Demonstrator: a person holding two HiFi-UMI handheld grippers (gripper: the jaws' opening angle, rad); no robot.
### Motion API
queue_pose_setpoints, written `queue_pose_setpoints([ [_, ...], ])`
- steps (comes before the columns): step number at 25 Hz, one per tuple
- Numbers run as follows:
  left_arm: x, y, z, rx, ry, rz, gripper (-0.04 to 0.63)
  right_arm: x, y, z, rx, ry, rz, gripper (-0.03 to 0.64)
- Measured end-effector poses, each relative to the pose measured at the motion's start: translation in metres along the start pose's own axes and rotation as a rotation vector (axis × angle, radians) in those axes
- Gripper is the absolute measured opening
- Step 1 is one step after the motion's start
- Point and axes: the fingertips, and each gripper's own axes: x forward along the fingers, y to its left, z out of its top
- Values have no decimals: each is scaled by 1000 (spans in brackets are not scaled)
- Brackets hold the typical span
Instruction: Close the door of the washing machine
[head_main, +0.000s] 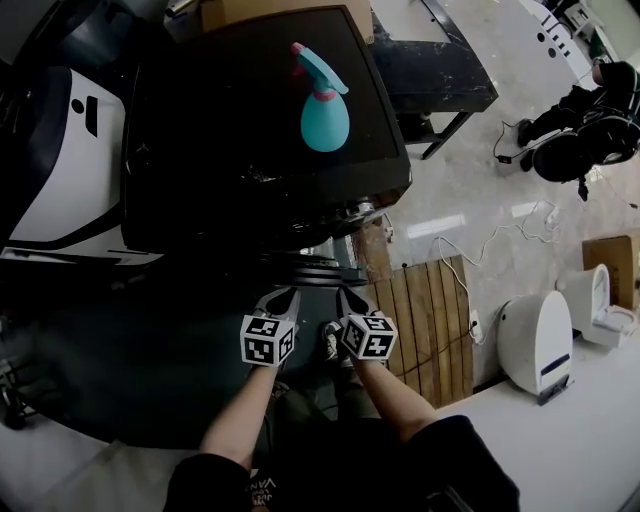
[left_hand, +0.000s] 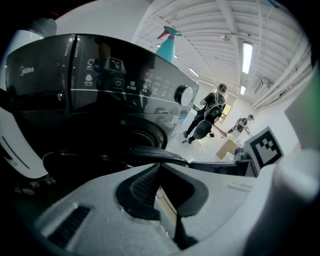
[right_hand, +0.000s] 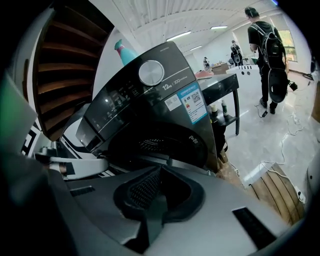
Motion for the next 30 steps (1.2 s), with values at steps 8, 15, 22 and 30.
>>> queue_pose_setpoints([
  [8,-23,49,12,-96,-74,137,9,25,-9,30,-1,-39,-16,2],
  [15,-25,77,21,-179,-108,190,9,48,-13,55,2,-62,-16,2],
  [22,-20,102,29,-251,-147,223,9,65,-14,71,23,-80,-19,2],
  [30,-10,111,33,-265,-145,219,9,67,-13,75,29,-92,-26,2],
])
